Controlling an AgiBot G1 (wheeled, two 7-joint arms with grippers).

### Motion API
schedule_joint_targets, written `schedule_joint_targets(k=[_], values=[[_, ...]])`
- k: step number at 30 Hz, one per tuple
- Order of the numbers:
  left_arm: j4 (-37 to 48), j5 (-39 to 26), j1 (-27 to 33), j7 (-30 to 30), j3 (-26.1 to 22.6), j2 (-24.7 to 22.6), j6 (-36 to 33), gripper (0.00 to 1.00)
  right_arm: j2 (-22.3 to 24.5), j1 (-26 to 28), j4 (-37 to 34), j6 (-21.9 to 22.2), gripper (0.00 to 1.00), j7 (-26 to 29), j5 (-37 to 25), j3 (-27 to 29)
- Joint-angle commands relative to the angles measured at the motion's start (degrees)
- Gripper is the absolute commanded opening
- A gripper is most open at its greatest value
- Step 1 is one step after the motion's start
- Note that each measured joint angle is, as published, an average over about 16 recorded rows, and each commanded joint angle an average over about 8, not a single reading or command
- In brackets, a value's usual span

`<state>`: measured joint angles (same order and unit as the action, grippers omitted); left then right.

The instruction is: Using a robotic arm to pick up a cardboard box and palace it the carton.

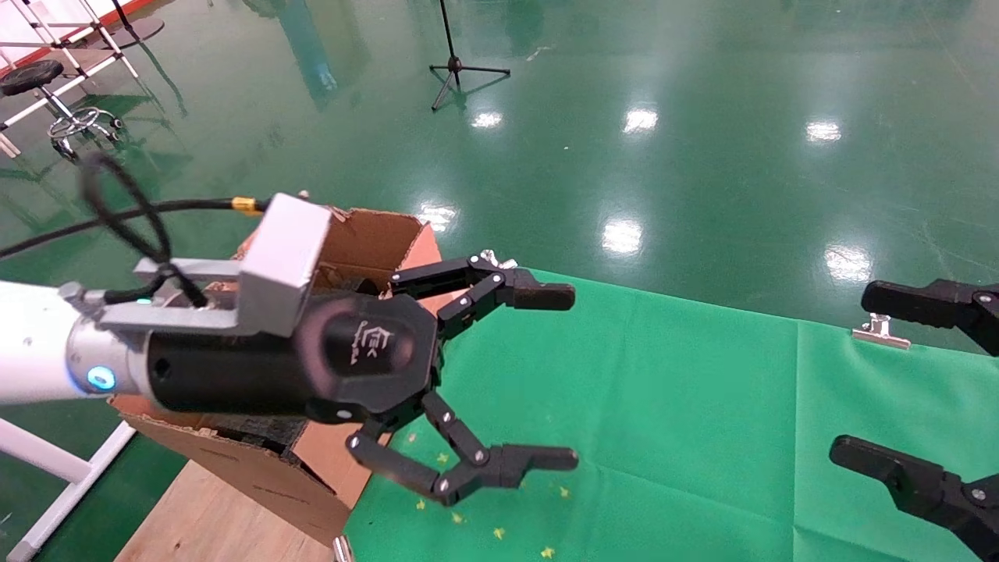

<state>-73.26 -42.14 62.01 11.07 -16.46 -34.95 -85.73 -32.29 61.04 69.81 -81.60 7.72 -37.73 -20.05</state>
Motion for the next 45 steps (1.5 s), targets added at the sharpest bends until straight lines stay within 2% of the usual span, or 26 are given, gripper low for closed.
schedule_joint_targets(k=[1,45], values=[[-1.0,0.9,-1.3,-0.6,1.3,-0.2,0.1,1.00,0.0,0.0,0.0,0.0,1.00,0.0,0.0,0.0],[-0.3,0.3,-0.5,-0.3,0.5,-0.1,0.1,1.00,0.0,0.0,0.0,0.0,1.00,0.0,0.0,0.0]])
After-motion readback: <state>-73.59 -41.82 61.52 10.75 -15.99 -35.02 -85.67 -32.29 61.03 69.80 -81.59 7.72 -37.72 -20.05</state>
